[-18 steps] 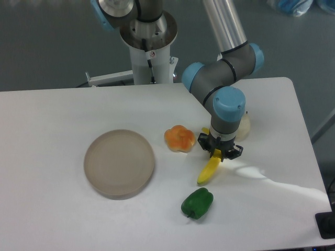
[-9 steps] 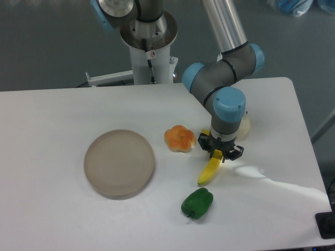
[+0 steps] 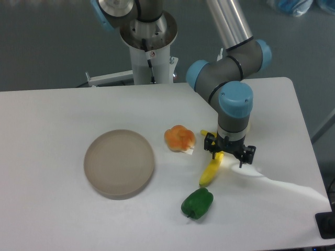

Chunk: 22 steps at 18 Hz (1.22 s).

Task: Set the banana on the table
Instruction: 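Open the gripper to release the banana and lift away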

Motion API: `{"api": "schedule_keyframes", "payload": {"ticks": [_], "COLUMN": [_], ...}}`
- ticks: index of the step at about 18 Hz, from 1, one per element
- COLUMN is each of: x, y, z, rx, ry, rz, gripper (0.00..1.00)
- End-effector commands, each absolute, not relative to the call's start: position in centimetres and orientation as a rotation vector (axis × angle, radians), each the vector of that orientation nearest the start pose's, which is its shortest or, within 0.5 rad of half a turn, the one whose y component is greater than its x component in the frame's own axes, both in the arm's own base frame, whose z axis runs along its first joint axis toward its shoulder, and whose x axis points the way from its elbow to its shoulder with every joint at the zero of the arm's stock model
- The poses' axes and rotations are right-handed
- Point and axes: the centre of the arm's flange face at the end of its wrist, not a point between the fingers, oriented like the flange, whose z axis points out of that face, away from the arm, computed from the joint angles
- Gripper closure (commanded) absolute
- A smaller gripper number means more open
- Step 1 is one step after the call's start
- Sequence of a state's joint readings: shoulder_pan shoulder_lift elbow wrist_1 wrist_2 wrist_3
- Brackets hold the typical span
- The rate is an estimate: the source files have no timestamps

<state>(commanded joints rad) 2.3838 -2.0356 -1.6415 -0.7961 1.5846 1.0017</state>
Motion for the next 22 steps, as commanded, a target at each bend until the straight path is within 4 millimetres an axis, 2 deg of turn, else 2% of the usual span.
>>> {"api": "schedule_keyframes", "payload": {"ticks": [4, 9, 15, 22], "x": [-38.8, -39.2, -39.8, -40.3], "y": [56.2, 56.9, 56.9, 56.9], "z": [30.6, 32.0, 33.9, 34.6], "rx": [-2.921, -2.896, -2.873, -2.875], "ry": [0.292, 0.325, 0.354, 0.436], "rz": [0.370, 0.403, 0.442, 0.453], "gripper": [0.00, 0.00, 0.00, 0.00]}}
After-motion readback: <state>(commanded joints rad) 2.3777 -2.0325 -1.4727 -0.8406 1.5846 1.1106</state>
